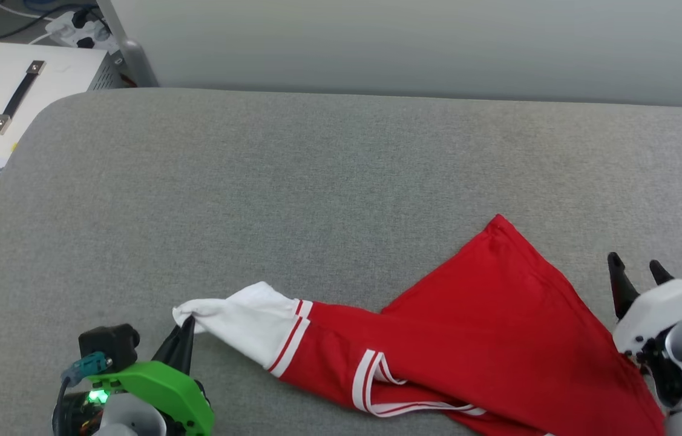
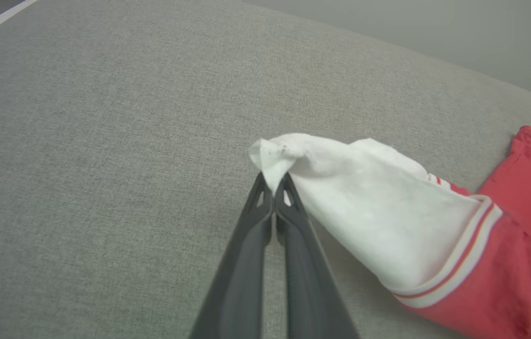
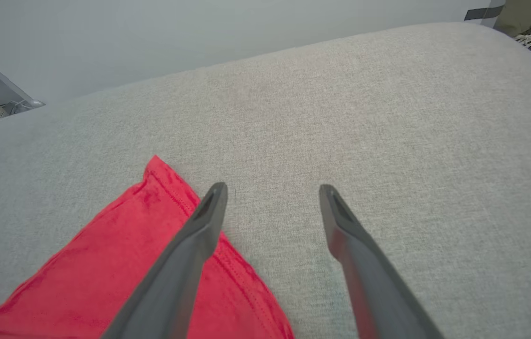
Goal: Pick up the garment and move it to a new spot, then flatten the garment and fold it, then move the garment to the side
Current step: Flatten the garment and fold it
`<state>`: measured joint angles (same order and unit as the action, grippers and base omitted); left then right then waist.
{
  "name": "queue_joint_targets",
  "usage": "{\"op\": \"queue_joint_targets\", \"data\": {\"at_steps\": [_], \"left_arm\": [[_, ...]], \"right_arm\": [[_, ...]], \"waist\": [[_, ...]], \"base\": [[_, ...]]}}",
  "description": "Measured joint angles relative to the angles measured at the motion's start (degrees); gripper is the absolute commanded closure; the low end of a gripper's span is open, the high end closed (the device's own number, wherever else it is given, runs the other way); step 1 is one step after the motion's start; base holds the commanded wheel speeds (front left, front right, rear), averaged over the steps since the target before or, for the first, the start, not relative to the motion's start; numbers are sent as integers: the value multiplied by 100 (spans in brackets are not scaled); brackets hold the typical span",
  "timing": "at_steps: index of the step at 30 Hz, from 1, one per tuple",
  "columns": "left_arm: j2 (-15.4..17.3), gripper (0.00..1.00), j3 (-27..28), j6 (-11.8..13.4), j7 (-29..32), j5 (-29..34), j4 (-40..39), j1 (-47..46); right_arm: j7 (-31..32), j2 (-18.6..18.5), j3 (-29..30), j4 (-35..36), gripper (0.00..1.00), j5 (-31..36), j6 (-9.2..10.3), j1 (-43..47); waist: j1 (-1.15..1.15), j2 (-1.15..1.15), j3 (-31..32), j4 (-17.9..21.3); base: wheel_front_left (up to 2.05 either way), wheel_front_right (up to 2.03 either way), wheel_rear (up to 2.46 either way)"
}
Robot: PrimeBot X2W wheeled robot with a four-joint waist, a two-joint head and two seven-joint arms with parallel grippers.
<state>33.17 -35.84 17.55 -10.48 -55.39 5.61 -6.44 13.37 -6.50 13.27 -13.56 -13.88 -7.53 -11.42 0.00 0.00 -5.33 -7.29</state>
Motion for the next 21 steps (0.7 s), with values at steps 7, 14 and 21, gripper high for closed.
{"op": "queue_joint_targets", "data": {"at_steps": [7,14,21], "left_arm": [[-154,100,-122,-176,18,80,137,-363],[-308,100,-248,-303,10,258,194,-656],[-486,100,-292,-426,-18,309,274,-900]], "right_arm": [[1141,-767,-1182,-764,0,-552,0,-1099],[2619,-1271,-2093,-1173,0,-1113,0,-1942],[3308,-1408,-2664,-1507,0,-1391,0,-2425]], "waist": [[0,0,-224,-213],[0,0,-447,-463],[0,0,-744,-700]], "base": [[0,0,0],[0,0,0],[0,0,0]]}}
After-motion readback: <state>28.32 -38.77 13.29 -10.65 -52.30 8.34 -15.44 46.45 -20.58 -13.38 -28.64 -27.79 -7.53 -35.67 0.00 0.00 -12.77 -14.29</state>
